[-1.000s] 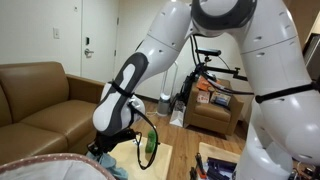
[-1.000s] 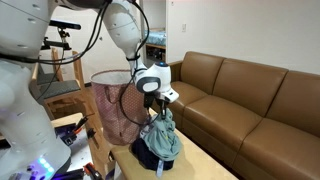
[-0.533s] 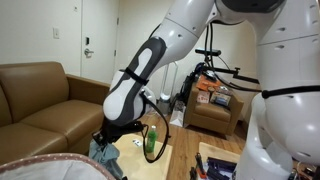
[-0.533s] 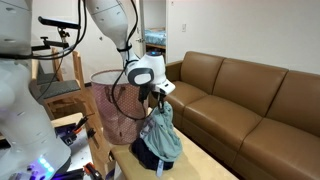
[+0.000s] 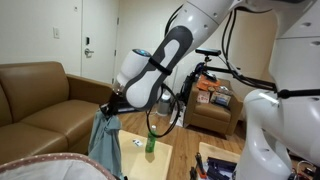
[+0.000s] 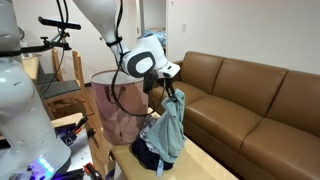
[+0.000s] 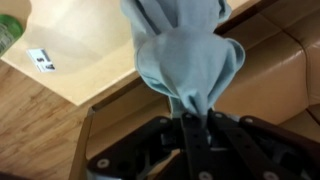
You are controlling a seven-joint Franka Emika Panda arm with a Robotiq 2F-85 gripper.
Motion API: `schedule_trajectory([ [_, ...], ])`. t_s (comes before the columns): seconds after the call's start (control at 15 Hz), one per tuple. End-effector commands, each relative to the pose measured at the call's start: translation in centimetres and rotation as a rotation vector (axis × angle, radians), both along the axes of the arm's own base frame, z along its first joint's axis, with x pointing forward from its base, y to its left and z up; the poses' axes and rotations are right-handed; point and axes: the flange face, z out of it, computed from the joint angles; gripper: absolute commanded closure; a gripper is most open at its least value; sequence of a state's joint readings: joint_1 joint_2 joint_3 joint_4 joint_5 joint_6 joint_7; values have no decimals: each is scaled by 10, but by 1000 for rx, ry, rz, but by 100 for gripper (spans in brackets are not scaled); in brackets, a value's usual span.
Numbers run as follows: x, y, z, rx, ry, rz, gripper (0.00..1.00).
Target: Pick the grey shirt and put it in the laundry bag
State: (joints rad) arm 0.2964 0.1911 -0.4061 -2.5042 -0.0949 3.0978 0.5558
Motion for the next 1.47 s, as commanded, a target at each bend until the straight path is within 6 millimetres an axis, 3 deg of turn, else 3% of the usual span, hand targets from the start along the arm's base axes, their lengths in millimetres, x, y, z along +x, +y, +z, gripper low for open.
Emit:
schedule_trajectory([
  [0.0, 9, -25, 44, -102, -118, 49, 93],
  [0.13, 24, -35, 70, -181, -183, 84, 93],
  [0.2, 12, -35, 50, -138, -124, 64, 92],
  [0.33, 21, -41, 67, -176, -161, 75, 92],
  [0.6, 25, -38, 73, -182, -174, 82, 93],
  [0.73, 36, -38, 103, -226, -235, 114, 93],
  [0.87, 49, -28, 136, -307, -294, 205, 93],
  [1.13, 61, 31, 182, -443, -356, 441, 94],
  [1.2, 66, 49, 189, -483, -383, 492, 93],
  [1.27, 61, 29, 174, -429, -356, 440, 93],
  [1.4, 63, 40, 177, -426, -367, 450, 92],
])
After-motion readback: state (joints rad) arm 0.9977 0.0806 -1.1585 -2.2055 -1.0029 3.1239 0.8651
